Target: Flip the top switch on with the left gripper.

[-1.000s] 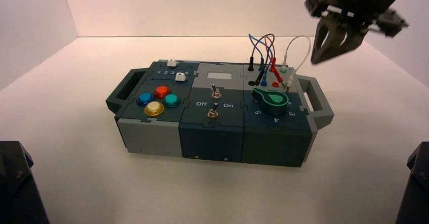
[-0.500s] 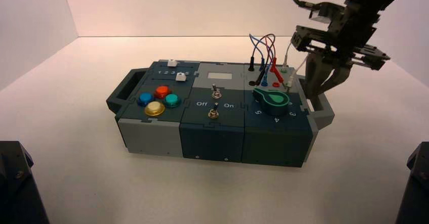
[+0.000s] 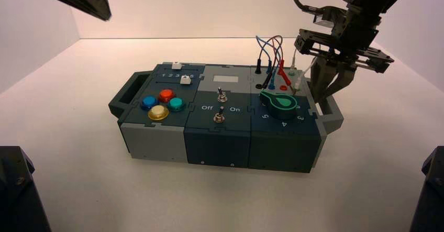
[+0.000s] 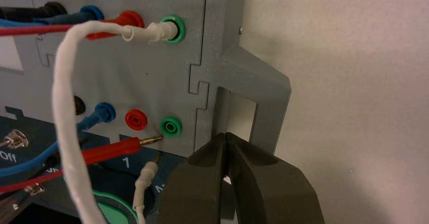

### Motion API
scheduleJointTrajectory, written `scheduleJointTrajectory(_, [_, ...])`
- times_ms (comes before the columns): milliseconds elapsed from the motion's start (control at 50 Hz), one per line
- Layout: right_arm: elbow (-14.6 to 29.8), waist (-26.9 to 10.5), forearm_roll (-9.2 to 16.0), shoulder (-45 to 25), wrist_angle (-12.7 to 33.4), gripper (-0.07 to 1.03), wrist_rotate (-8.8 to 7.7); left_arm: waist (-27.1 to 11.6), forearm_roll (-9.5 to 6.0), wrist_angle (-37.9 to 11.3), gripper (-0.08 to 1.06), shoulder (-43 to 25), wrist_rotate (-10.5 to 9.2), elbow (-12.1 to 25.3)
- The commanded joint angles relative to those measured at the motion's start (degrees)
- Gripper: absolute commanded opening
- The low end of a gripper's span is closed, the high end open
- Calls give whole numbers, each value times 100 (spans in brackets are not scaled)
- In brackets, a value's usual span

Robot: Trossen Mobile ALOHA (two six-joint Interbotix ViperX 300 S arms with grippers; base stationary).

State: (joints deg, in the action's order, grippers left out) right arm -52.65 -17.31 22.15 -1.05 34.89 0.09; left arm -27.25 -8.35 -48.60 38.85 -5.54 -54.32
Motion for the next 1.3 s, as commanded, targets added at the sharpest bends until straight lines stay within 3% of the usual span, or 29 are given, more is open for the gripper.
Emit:
scheduleJointTrajectory(20, [-9,-123,-26,-272,-62,-2,-79,-79,-114,-97,-3,18,-88,211])
scheduleJointTrajectory(260, [0,-123,-26,-308,-79,-2,-70,-97,-141,-176,-3,-70,-527,211])
scheduleJointTrajectory(420, [35,-123,-26,-325,-79,-2,-70,-123,-158,-176,-3,-316,-984,211])
scheduleJointTrajectory(680, [53,-123,-26,-352,-79,-2,-70,-316,-158,-88,-3,-967,-1090,272])
scheduleJointTrajectory(1060, [18,-114,-26,-396,-79,-2,-70,-844,-158,-62,-3,-2206,-1178,738])
scheduleJointTrajectory(1300, [9,-123,-26,-404,-79,-2,-70,-958,-158,79,-3,-2654,-1222,905])
